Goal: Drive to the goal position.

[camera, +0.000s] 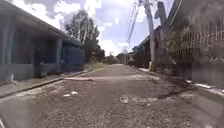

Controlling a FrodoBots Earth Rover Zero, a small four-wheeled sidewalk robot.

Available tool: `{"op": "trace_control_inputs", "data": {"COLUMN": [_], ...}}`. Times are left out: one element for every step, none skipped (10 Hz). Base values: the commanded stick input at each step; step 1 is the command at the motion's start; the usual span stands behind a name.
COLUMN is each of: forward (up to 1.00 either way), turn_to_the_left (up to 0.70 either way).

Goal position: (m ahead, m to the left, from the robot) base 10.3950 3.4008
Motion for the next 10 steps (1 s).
{"op": "trace_control_inputs", "data": {"forward": [0.7,0.7,0.7,0.7,0.7,0.7,0.7,0.7,0.7,0.7], "turn_to_the_left": [0.0,0.0,0.0,0.0,0.0,0.0,0.0,0.0,0.0,0.0]}}
